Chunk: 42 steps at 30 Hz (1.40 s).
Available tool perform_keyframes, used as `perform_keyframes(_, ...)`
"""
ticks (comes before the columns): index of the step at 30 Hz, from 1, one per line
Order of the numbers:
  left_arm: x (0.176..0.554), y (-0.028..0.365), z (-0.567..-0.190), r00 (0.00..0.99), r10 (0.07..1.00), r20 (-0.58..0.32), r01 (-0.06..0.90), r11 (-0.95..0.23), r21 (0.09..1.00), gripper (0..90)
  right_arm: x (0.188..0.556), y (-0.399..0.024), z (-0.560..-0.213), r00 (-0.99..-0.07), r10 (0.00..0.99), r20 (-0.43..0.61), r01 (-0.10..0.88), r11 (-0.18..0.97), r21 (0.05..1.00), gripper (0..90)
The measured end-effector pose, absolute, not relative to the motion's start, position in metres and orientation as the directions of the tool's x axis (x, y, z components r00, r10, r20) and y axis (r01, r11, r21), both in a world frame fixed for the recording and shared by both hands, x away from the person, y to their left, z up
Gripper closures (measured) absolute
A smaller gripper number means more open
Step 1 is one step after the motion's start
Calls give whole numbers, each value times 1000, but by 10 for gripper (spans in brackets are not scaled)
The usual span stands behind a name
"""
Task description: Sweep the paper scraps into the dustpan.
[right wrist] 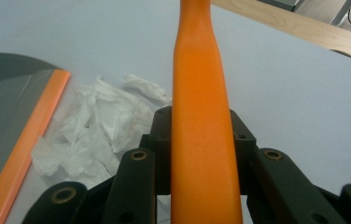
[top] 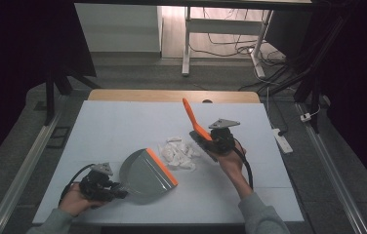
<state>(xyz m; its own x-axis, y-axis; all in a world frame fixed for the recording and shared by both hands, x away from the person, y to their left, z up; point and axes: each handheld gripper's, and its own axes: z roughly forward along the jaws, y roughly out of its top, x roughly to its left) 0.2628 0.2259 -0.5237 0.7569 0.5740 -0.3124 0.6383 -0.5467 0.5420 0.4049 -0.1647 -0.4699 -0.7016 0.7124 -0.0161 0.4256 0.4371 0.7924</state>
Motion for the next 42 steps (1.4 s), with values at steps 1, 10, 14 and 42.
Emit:
perform_keyframes(1,264,226,-524,759,569,-317,637,-548,542,613,406,-164,-471,-700,714,-18,427,438,791,700)
perform_keyframes(10,271,229,-526,759,555,-341,641,-544,541,613,420,-151,-476,-682,731,-30,432,436,789,701)
perform_keyframes(14,274,228,-528,754,554,-354,649,-538,538,614,426,-147,-482,-669,742,-30,445,433,784,701)
perform_keyframes(42,274,225,-525,747,561,-357,657,-536,530,613,430,-117,-504,-684,729,22,476,424,770,701)
